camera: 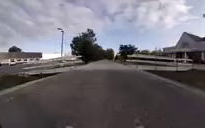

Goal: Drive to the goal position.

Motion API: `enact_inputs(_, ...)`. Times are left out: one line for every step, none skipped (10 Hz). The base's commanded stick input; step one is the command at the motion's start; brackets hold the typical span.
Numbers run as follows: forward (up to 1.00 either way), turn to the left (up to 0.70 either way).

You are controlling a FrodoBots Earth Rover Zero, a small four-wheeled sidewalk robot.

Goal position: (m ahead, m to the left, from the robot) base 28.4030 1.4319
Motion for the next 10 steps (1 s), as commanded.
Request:
enact_inputs(0.7,0.0)
enact_inputs(0.7,0.0)
enact_inputs(0.7,-0.14)
enact_inputs(0.7,-0.33)
enact_inputs(0.7,-0.35)
enact_inputs(0.7,-0.17)
enact_inputs(0.7,0.0)
enact_inputs(0.7,0.0)
enact_inputs(0.7,0.0)
enact_inputs(0.7,0.0)
